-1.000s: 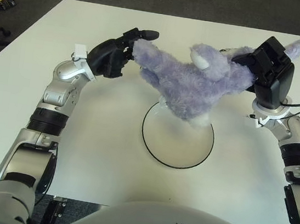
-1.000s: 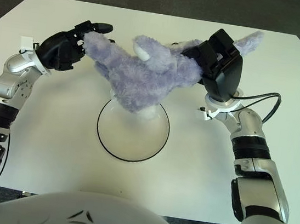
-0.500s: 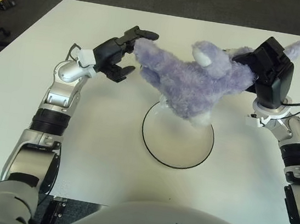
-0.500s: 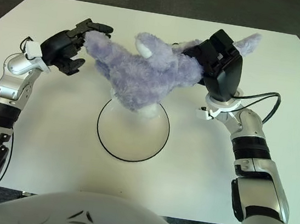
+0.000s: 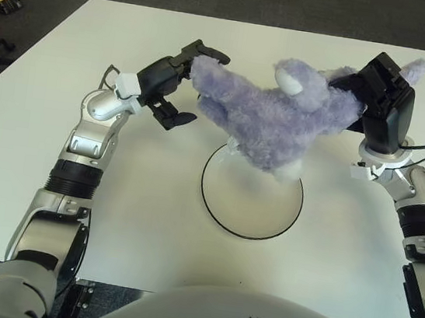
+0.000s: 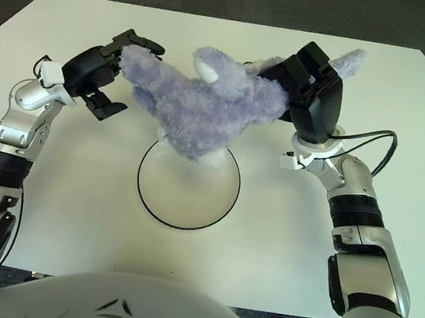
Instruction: Put the doll into the plate.
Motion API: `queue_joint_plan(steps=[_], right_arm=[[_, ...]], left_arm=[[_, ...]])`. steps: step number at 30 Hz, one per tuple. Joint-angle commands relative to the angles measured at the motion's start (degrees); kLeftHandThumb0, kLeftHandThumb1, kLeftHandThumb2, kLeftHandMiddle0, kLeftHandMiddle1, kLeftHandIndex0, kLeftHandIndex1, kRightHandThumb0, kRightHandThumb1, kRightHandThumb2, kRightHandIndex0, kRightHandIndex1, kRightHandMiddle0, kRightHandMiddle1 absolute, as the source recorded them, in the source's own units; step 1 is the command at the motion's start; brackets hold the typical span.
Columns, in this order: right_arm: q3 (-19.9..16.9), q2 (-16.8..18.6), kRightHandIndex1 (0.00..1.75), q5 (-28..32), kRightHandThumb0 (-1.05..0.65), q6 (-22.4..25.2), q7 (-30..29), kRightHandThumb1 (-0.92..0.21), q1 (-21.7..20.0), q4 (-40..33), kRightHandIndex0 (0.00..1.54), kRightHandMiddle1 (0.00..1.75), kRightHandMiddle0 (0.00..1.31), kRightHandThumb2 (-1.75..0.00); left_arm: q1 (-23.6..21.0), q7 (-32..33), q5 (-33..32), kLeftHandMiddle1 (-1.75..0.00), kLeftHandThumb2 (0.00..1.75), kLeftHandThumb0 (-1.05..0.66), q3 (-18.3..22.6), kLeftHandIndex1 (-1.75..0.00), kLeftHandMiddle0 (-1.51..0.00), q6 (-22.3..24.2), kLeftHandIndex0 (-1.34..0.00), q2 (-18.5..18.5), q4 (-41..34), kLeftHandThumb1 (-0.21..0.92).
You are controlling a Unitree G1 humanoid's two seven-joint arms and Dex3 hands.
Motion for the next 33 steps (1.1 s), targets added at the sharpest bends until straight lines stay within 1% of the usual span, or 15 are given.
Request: queue_joint_plan(steps=[1,5,7,10,13,14,15,16,19,22,25,28,33], right_arm=[[-1.3,0.16,1.75,3.13,-0.01,-0.29,2.13,-0.26,0.61,-0.67,0.54,1.73,0.53,-1.39],[-1.78,0.61,1.75,4.81,-0.01,-0.43,4.23,-0.26,1.2,-1.35,0.54,1.74,0.52,-1.38],[-2.06,0.8,1.75,4.69,-0.01,-0.5,4.48,-0.26,1.43,-1.83,0.54,1.74,0.53,-1.39],[-2.55,1.08,1.75,3.96,-0.01,-0.5,4.16,-0.25,1.55,-2.26,0.54,1.75,0.53,-1.4],[-2.94,1.31,1.75,3.33,-0.01,-0.06,4.01,-0.24,1.61,-2.58,0.55,1.75,0.54,-1.41],[-2.99,1.25,1.75,3.58,-0.01,0.27,4.75,-0.24,1.71,-2.71,0.55,1.75,0.54,-1.41],[-3.02,1.22,1.75,3.77,-0.01,0.48,5.3,-0.2,1.79,-2.81,0.62,1.6,0.61,-1.41],[-3.01,1.22,1.75,4.05,-0.01,0.63,5.92,-0.18,1.84,-2.92,0.66,1.51,0.66,-1.41],[-3.09,1.33,1.75,4.59,-0.01,0.65,6.98,-0.15,1.93,-3.09,0.72,1.4,0.72,-1.41],[-3.32,1.7,1.75,5.42,-0.02,0.44,8.01,-0.13,2.04,-3.21,0.74,1.36,0.75,-1.41],[-3.61,2.0,1.75,5.79,-0.01,0.51,8.76,-0.18,2.17,-3.4,0.63,1.62,0.63,-1.44],[-4.01,2.3,1.75,6.03,-0.01,0.85,9.4,-0.2,2.45,-3.76,0.59,1.7,0.58,-1.44],[-4.58,2.78,1.75,6.18,-0.01,0.86,10.05,-0.21,2.67,-4.03,0.57,1.74,0.56,-1.44]], left_arm=[[1.22,1.64,1.85,-0.99,1.17,-0.54,-0.83,-1.1,0.0,1.01,0.0,-0.81,-2.76,0.07],[1.9,2.81,3.8,-1.04,1.17,-0.57,-1.42,-1.13,0.0,1.95,0.0,-1.22,-5.22,0.08],[2.13,3.13,4.52,-1.11,1.17,-0.59,-1.7,-1.17,0.0,2.03,0.0,-1.48,-5.92,0.08],[2.26,3.37,5.55,-1.17,1.16,-0.61,-2.01,-1.19,0.0,1.5,0.0,-1.53,-6.31,0.09],[2.38,3.76,6.87,-1.19,1.13,-0.67,-2.66,-1.17,0.0,0.53,0.0,-1.83,-6.61,0.14],[2.34,3.72,7.09,-1.19,1.12,-0.68,-3.02,-1.17,0.0,0.27,0.0,-2.11,-6.7,0.15],[2.31,3.69,7.23,-1.19,1.1,-0.7,-3.26,-1.15,0.0,0.11,0.0,-2.31,-6.76,0.17],[2.19,3.54,7.17,-1.19,1.09,-0.71,-3.49,-1.14,0.0,0.11,0.0,-2.51,-6.82,0.18],[1.85,3.32,7.03,-1.18,1.08,-0.73,-4.03,-1.13,0.0,0.32,0.0,-2.97,-6.94,0.19],[1.42,2.04,5.47,-1.16,1.07,-0.73,-4.5,-1.12,0.0,1.26,0.0,-3.43,-6.95,0.2],[1.29,1.39,4.43,-1.14,1.07,-0.73,-4.75,-1.12,0.0,2.25,0.0,-3.57,-7.22,0.2],[1.42,1.48,4.26,-1.11,1.06,-0.74,-5.08,-1.13,0.0,3.51,0.0,-3.78,-8.22,0.21],[1.46,1.62,3.93,-1.06,1.05,-0.73,-5.51,-1.14,0.0,5.86,0.0,-4.24,-9.63,0.21]])
